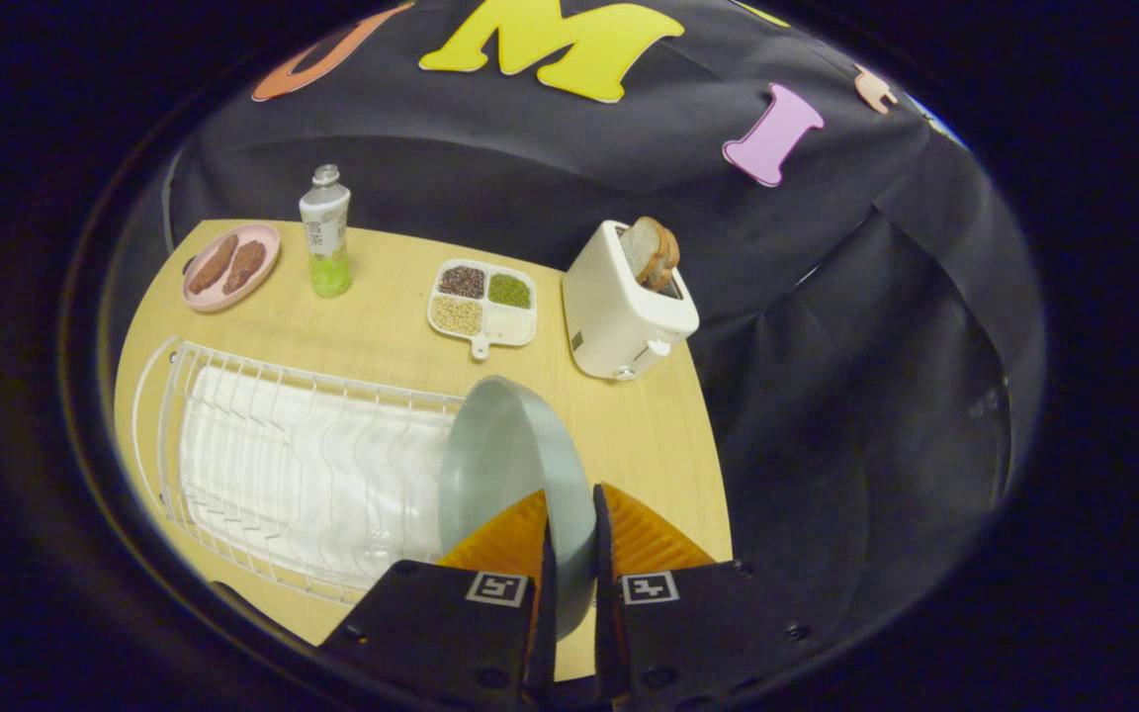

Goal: Take the plate from the dish rack, then take the spoon from the basket and place it into the plate.

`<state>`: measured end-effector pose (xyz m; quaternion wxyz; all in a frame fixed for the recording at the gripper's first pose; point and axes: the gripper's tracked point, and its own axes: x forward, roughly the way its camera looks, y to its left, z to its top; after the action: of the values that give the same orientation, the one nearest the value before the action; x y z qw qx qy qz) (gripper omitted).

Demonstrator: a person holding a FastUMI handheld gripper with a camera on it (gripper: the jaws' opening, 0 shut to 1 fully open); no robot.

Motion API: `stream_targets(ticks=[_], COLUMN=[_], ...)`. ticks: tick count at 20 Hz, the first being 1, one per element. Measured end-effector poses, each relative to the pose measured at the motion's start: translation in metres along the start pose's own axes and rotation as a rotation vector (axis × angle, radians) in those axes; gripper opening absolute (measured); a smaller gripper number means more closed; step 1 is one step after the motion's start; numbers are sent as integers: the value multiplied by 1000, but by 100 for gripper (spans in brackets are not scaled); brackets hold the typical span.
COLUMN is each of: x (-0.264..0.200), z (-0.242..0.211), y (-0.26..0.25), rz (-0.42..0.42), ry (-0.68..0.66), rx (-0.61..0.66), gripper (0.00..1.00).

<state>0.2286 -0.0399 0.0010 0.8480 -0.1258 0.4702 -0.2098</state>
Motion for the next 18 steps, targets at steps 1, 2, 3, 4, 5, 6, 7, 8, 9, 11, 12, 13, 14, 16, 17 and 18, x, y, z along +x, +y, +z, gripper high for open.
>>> stream_targets(ticks=[1, 2, 3, 4, 5, 6, 7, 8, 9, 11, 12, 13, 14, 16, 17, 18], x=[-9, -19, -27, -38, -48, -57, -65, -73, -77, -86, -89, -92, -94, -98, -97, -93], z=[0, -1, -2, -3, -6, -10, -16, -24, -35, -60, -76, -93, -110, -141, -155, -172], y=[1, 1, 0, -1, 0, 1, 3, 7, 13, 28, 36, 46, 55, 69, 77, 84], rz=[2, -3, -10, -16, -15, -4, 13, 39, 72, 149, 191, 236, 277, 345, 376, 400], ry=[-18, -38, -59, -82, -106, -126, -142, -154, -161, -177, -182, -187, -196, -229, -244, -248], rx=[-1, -2, 2, 6, 5, 11, 23, 35, 47, 61, 82, 95, 109, 140, 170, 197], gripper=[21, 20, 20, 20, 20, 20, 20, 20, 20, 20, 19, 19, 19, 19, 20, 19])
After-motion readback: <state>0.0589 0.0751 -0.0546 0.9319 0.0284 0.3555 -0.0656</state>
